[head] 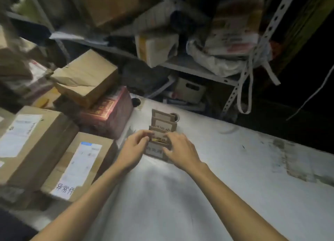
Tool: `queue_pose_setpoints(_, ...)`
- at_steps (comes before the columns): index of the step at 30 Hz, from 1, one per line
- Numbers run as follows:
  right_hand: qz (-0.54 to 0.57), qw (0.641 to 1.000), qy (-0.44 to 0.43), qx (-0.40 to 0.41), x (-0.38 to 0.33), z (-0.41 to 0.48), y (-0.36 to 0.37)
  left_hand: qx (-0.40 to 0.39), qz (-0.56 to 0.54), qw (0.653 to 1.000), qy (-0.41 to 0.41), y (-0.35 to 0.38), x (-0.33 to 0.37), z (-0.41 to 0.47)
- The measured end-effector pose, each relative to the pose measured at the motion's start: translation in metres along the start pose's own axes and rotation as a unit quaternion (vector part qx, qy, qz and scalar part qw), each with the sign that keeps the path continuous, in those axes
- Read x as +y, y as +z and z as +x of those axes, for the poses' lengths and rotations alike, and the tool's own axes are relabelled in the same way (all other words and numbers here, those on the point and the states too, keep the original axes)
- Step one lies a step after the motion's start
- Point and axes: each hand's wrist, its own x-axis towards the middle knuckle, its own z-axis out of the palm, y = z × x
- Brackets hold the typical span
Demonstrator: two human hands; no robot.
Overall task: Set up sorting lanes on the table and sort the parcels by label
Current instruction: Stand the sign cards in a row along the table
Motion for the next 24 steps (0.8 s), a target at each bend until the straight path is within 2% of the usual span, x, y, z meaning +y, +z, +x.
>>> queue_pose_setpoints(6,-0.11,0.993,-0.02,-0.046,-0.006,0.026,0.034,-0.003,-0.009,1.0,-0.004,0.002,-0.022,0.034)
queue_pose_setpoints(10,-0.089,0.996,-0.019,0.006,-0.002,0.03,0.044,-0.023,-0.017,1.0,0.003,0.008,-0.019,0.042)
queue_pose_setpoints(14,-0.051,0.997,-0.042,-0.036,-0.003,0.018,0.021,-0.016,0.035,0.998,0.047,0.013,-0.005,0.042)
queue_pose_setpoints(17,-0.053,0.997,-0.055,-0.026,0.014,-0.003,-0.013,-0.007,0.086,0.991,0.106,0.02,0.012,0.05)
queue_pose_setpoints(20,-0.059,0.998,-0.01,-0.02,0.058,-0.011,-0.052,-0.005,0.065,0.995,0.082,0.032,0.021,0.067)
queue_pose_setpoints(24,-0.067,0.994,0.084,0.034,0.116,0.02,-0.081,-0.023,0.014,0.999,0.028,0.056,0.011,0.074)
